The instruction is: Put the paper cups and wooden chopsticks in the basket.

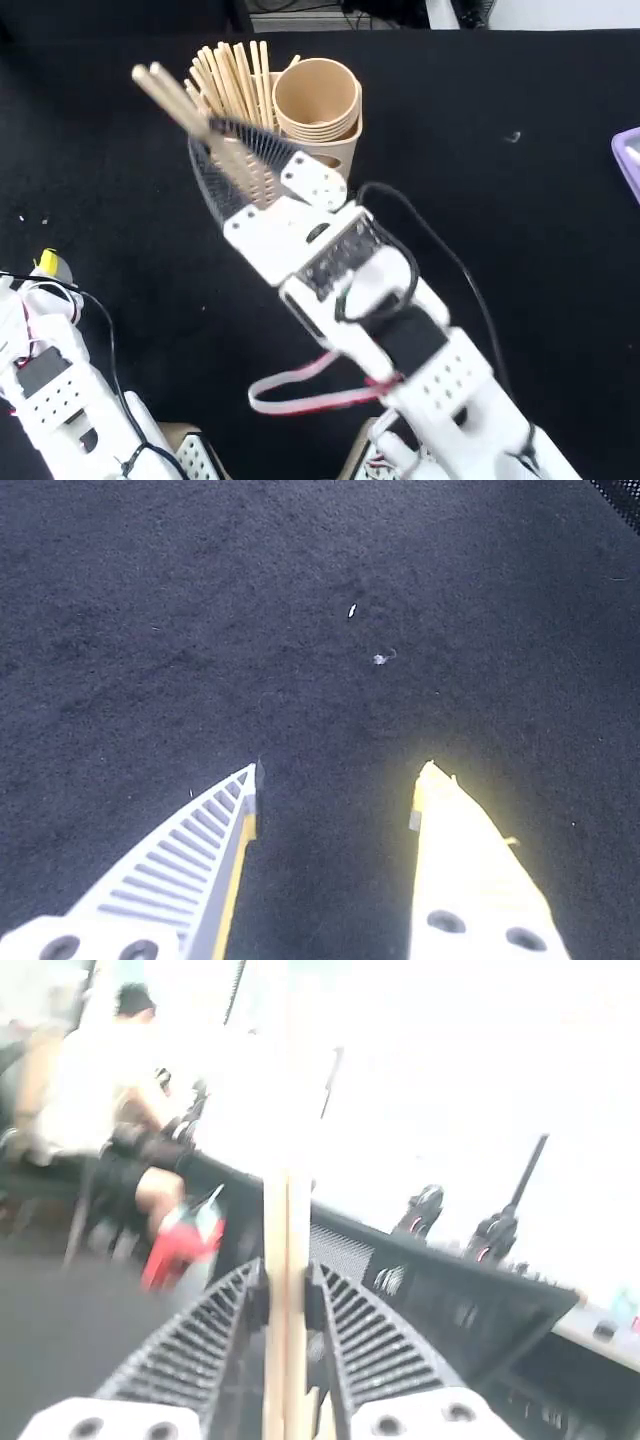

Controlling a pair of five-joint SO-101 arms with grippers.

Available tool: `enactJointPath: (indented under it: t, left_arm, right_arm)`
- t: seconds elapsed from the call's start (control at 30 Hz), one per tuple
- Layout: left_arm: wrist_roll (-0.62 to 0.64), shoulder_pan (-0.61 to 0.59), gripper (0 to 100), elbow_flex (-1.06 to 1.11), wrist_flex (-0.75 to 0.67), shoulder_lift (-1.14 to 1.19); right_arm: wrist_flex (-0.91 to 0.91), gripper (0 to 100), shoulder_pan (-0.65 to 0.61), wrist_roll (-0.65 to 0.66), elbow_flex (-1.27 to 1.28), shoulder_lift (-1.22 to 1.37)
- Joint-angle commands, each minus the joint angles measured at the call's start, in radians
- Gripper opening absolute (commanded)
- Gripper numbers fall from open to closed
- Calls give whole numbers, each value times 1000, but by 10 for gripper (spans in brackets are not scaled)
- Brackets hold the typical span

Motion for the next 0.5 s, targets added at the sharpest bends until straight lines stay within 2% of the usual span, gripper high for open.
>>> enactJointPath:
  t: [0.0, 0.13, 0.33, 0.47]
  left_arm:
    - [-6, -2, 253, -16, -11, -14]
    - [-6, -2, 253, -15, -11, -14]
    - [-6, -2, 253, -15, -11, -14]
    - [-6, -2, 253, -15, -11, -14]
  right_arm:
    - [-264, 11, 84, -12, -19, 136]
    - [-362, 11, 127, -14, -116, 337]
    - [-364, 11, 158, -123, -278, 553]
    - [-361, 11, 195, -146, -311, 641]
